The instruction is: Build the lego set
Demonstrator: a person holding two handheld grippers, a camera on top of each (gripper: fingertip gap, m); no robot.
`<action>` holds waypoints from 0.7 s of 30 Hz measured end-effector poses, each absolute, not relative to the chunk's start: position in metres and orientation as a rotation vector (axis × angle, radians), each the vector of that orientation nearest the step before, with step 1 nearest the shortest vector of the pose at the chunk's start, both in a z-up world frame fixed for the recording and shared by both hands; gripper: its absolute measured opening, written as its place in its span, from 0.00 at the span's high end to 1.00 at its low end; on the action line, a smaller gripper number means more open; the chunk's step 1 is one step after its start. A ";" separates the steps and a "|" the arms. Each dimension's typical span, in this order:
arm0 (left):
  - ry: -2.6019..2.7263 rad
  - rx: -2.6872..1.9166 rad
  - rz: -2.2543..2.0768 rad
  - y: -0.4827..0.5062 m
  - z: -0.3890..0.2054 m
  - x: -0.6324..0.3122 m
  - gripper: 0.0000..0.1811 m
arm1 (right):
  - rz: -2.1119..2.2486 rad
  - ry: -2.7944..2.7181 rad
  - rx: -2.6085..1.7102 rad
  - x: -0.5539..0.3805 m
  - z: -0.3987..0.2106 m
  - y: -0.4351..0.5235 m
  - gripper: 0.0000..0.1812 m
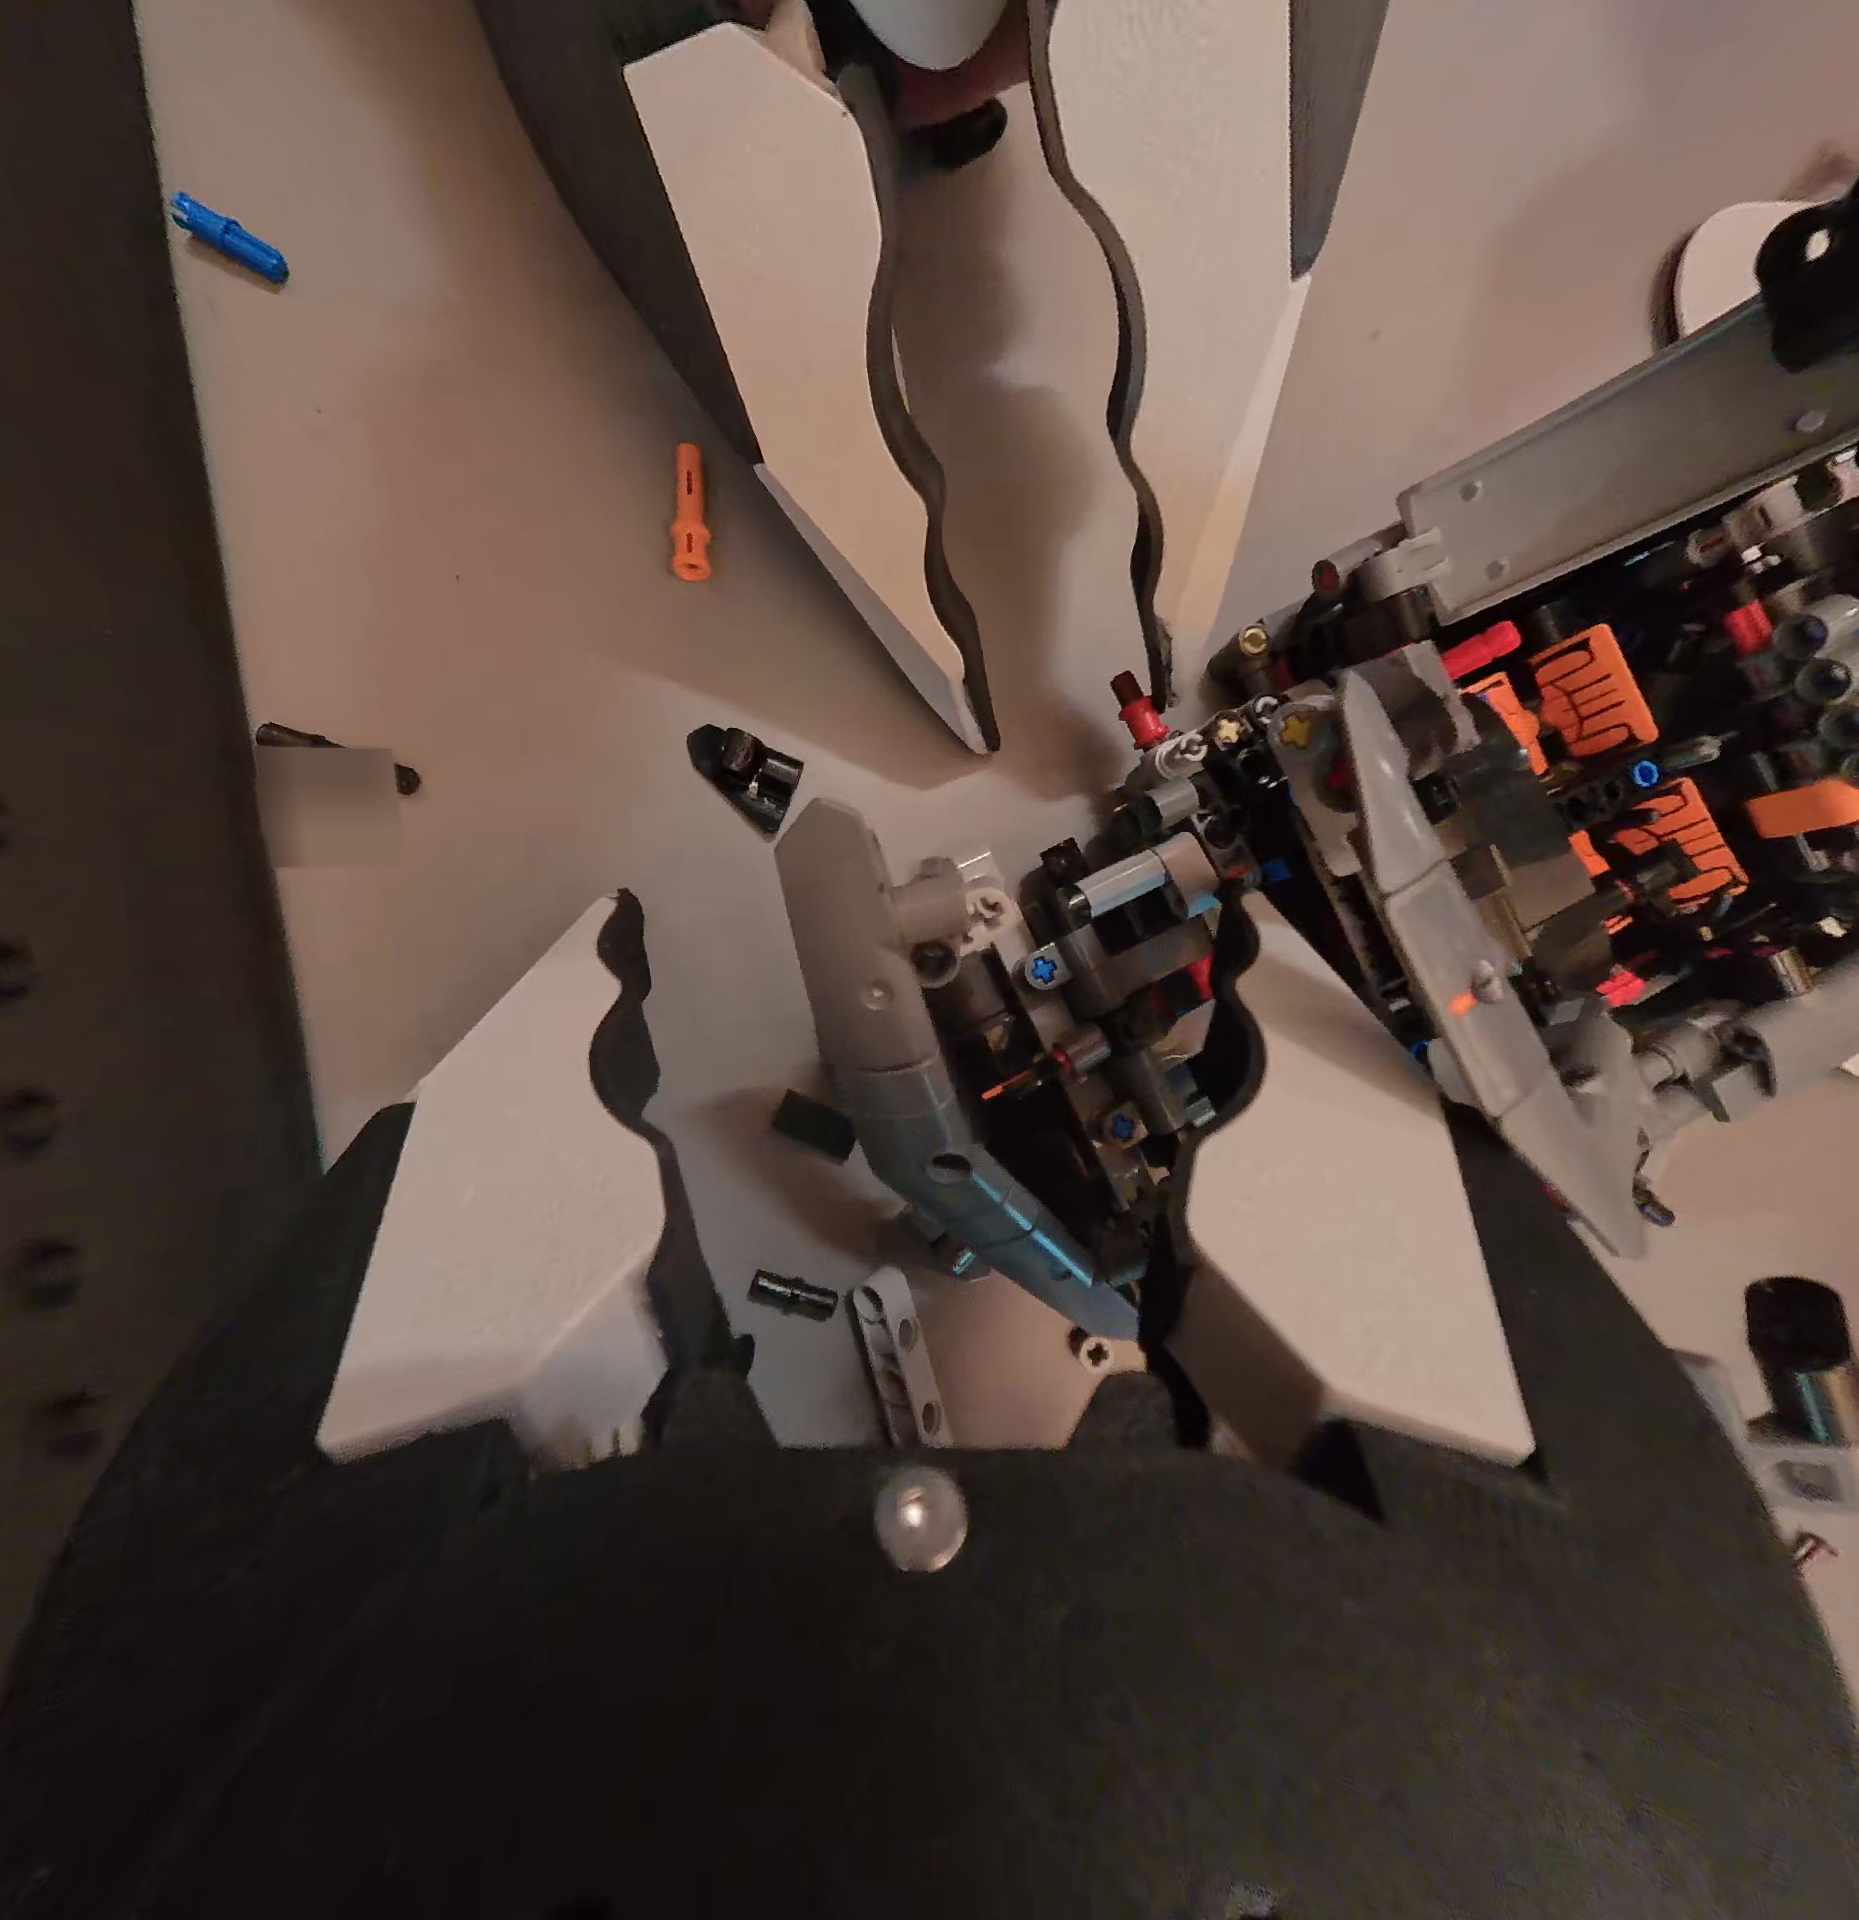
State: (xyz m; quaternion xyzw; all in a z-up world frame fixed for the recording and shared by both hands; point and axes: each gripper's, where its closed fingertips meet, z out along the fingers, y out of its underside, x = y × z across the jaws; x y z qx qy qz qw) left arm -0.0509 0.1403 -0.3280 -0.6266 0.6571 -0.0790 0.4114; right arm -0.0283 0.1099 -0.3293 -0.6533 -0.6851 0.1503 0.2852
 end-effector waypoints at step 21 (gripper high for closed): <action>1.631 -1.597 -0.225 0.144 -0.327 -0.053 0.80 | 0.754 -1.719 -1.628 -0.008 -0.269 0.095 0.57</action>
